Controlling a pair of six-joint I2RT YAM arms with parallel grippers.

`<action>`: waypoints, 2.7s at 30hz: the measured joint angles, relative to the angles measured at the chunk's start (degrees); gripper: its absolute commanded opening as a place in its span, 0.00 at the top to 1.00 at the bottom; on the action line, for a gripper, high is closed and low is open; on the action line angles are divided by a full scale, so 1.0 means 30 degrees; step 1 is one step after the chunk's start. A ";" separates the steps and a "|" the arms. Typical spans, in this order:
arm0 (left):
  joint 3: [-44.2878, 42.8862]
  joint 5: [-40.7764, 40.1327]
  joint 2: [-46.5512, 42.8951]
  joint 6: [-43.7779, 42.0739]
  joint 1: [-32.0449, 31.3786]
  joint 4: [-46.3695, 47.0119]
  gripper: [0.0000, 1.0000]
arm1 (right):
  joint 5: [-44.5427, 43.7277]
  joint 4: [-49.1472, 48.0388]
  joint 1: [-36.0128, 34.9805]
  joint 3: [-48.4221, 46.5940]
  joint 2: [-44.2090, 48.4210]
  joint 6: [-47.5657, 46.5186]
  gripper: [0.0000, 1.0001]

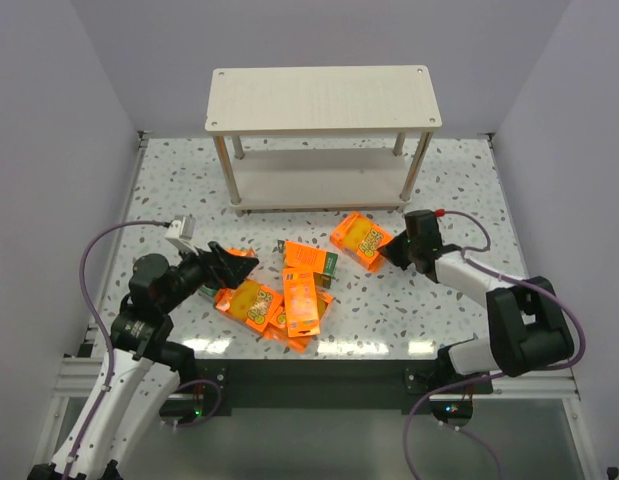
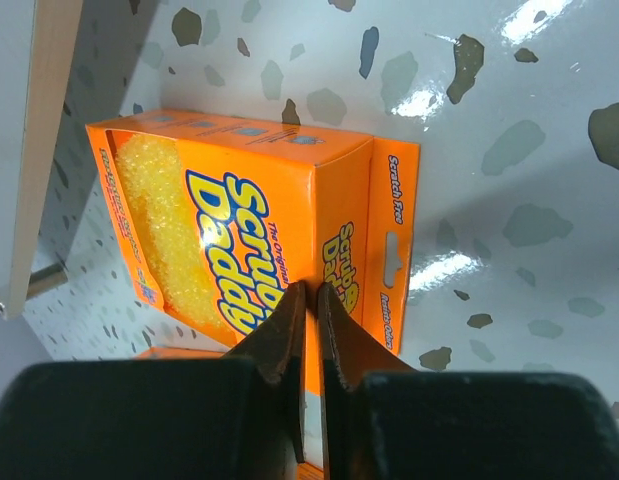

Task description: Place and organize the cleaning sponges onto the shelf

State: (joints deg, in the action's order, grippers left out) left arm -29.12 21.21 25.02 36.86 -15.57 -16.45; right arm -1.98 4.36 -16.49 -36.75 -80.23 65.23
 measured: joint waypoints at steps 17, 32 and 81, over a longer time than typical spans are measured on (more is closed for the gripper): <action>0.0000 -0.0095 -0.0226 -0.0007 0.0000 -0.0393 0.00 | 0.0758 -0.2455 0.0015 0.1603 0.0765 -0.0117 1.00; 0.0000 -0.0160 0.0007 0.0000 0.0000 -0.0313 0.00 | 0.0852 0.1333 0.0000 0.1668 0.7162 -0.1545 1.00; 0.0000 -0.0153 0.0517 0.0000 0.0000 -0.0401 0.00 | 0.2514 -0.1537 0.0743 0.2601 0.4714 -0.1690 1.00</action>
State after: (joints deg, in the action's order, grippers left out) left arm -29.12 20.75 26.57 36.86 -15.57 -17.65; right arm 5.56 -0.25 -14.26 -28.95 -66.08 60.16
